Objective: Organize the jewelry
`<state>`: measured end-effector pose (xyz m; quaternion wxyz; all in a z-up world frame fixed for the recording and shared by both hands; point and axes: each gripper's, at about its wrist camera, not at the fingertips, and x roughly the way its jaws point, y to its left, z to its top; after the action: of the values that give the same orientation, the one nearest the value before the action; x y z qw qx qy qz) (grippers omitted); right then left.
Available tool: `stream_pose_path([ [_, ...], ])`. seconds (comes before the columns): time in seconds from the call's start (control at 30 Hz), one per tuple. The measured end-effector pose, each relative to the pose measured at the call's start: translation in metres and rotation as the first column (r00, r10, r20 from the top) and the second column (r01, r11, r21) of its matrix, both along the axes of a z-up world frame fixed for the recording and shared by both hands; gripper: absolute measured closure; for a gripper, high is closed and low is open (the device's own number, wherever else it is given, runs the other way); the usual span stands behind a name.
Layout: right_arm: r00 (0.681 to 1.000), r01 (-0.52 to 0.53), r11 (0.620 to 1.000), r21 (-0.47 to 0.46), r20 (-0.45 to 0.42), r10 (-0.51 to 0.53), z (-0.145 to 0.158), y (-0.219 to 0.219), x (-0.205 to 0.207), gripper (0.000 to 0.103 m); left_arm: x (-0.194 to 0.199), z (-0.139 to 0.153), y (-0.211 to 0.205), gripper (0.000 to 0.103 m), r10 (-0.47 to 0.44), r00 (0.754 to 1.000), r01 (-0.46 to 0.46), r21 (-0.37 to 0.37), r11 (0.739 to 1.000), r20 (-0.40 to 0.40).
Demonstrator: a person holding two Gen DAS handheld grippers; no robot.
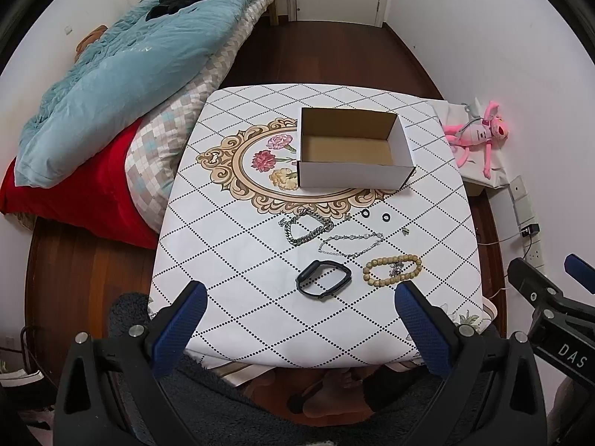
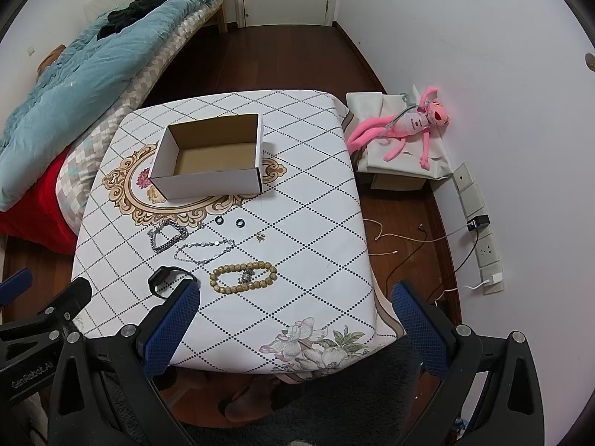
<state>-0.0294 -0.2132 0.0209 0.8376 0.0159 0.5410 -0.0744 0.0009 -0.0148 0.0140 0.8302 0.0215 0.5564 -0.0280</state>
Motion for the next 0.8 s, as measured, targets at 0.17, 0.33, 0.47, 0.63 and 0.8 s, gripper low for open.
stream_pose_path([
  [0.17,0.999,0.031,0.999,0.029,0.022,-0.032,0.009,-0.014,0.002,0.0,0.009,-0.004,0.0,0.0,-0.001,1.0,0.001,0.005,1.0,0.026],
  [0.33,0.996,0.085,0.994,0.064,0.006,-0.086,-0.01,-0.031,0.015,0.0,0.031,-0.022,0.009,0.0,0.021,0.998,-0.024,0.042,0.999,0.059],
  [0.47,0.994,0.108,0.992,0.063,-0.021,-0.107,-0.042,-0.037,0.029,0.0,0.047,-0.053,0.016,0.0,0.02,0.999,-0.021,0.056,0.998,0.027],
  [0.63,0.99,0.117,0.99,0.073,-0.087,-0.111,-0.095,-0.036,0.049,0.005,0.059,-0.106,0.015,0.0,-0.016,0.997,0.021,0.067,0.997,-0.075],
  [0.8,0.979,0.117,0.989,0.087,-0.177,-0.1,-0.151,-0.03,0.068,0.017,0.06,-0.149,0.013,0.011,-0.056,0.985,0.065,0.049,0.997,-0.163],
])
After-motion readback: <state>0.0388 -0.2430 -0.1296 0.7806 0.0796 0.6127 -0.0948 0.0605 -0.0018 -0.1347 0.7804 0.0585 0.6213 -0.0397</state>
